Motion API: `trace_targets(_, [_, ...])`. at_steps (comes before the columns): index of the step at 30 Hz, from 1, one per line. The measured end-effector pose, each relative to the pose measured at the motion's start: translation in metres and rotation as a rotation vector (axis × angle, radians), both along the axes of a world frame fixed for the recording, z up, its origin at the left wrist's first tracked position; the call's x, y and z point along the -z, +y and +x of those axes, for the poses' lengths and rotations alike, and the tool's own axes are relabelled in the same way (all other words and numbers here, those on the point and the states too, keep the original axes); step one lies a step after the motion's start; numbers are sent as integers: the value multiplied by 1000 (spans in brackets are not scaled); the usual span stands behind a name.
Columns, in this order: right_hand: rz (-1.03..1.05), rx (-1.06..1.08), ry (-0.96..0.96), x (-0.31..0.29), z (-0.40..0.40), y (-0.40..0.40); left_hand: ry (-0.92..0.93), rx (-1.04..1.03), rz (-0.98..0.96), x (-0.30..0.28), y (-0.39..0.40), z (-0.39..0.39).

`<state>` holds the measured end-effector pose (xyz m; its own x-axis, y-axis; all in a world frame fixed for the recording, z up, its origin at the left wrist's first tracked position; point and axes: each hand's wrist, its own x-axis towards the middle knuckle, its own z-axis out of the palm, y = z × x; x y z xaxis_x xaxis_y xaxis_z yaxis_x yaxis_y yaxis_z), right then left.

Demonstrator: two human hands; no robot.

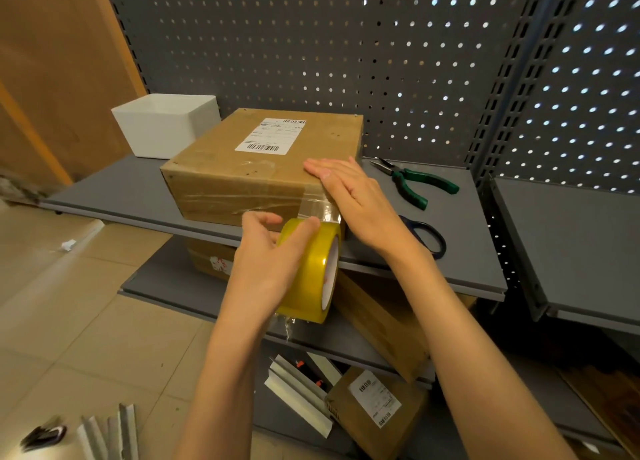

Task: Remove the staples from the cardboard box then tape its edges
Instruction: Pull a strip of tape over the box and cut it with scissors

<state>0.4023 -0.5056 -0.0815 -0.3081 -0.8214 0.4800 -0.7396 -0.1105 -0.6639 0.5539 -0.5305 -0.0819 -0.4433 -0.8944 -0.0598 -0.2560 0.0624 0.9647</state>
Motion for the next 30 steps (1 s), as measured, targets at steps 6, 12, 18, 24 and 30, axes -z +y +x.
trace_targets(6, [10, -8, -14, 0, 0, 0, -61, -36, -223, -4, -8, -11])
trace_targets(12, [1, -18, -20, 0, 0, 0, -112, -71, -307, -8, -10, -16])
trace_targets(18, [2, -19, -11, 0, -1, 0, -133, -74, -343, -10, -10, -17])
trace_targets(24, [-17, -12, -18, 1, -1, -2, -149, -46, -347, -13, -20, -15])
trace_targets(30, [-31, -7, -31, 3, 0, -2, -149, -43, -372, -12, -24, -16])
